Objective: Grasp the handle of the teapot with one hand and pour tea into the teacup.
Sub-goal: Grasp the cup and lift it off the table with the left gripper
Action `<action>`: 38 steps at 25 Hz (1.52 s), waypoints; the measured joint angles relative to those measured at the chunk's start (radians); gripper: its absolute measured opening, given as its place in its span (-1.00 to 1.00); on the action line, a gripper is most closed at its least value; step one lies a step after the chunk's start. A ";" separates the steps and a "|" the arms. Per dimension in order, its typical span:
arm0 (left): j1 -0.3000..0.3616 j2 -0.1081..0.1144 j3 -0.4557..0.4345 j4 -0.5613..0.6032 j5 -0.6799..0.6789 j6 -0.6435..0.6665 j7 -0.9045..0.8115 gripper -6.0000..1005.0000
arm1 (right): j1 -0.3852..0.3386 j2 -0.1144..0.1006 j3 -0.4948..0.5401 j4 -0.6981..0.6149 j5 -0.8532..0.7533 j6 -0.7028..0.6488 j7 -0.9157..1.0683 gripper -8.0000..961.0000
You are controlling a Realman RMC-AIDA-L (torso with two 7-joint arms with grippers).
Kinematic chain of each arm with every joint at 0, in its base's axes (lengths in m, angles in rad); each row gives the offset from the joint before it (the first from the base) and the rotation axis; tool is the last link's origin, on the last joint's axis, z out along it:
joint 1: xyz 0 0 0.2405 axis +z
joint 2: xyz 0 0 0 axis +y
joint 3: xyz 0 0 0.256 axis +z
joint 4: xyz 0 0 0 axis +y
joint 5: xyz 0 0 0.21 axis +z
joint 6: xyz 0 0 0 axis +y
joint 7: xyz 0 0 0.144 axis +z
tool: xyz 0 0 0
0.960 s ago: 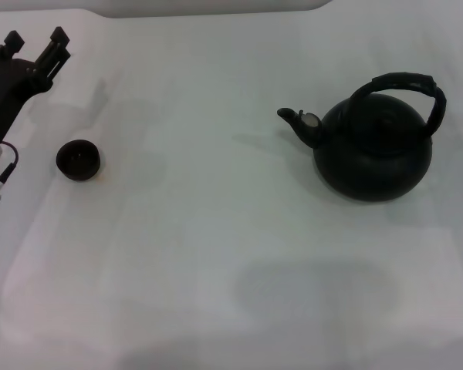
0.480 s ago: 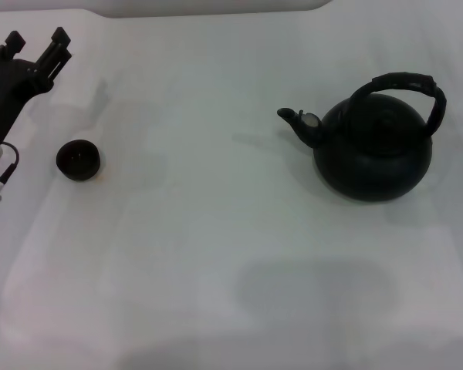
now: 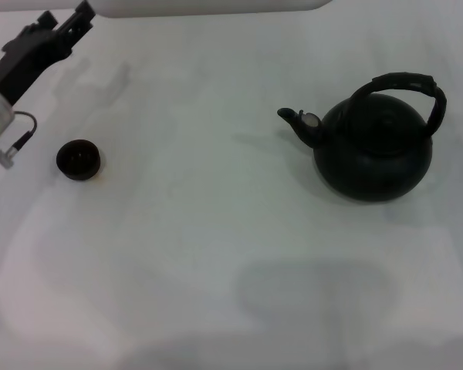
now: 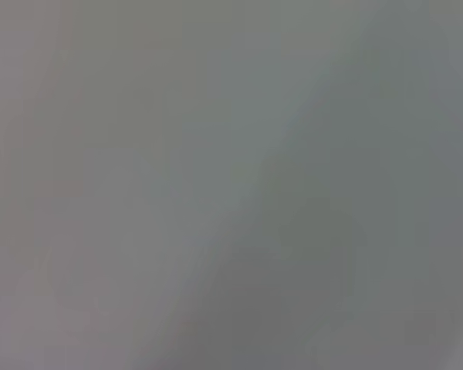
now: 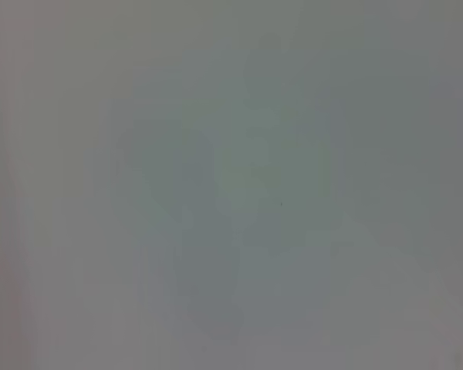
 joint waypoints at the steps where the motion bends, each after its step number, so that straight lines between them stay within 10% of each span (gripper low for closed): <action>1: -0.009 0.011 0.000 0.015 0.028 -0.046 -0.042 0.66 | 0.000 0.000 0.000 0.000 0.000 0.001 0.000 0.77; 6: -0.053 0.095 -0.004 0.099 0.267 -0.202 -0.353 0.65 | 0.000 0.000 0.000 -0.001 0.000 -0.001 0.000 0.77; 15: -0.098 0.166 -0.114 0.253 0.883 -0.226 -0.846 0.65 | -0.001 0.000 0.003 0.002 0.000 0.006 0.000 0.77; 22: -0.115 0.163 -0.208 0.370 1.341 -0.188 -1.167 0.65 | 0.000 -0.001 0.005 0.003 0.001 0.012 0.000 0.76; 26: -0.107 0.096 -0.394 0.563 1.805 -0.007 -1.375 0.66 | 0.001 -0.002 0.005 0.003 0.002 0.018 0.000 0.76; 38: -0.123 0.042 -0.442 0.711 2.140 0.235 -1.506 0.67 | 0.001 0.000 0.003 0.005 0.002 0.032 0.000 0.76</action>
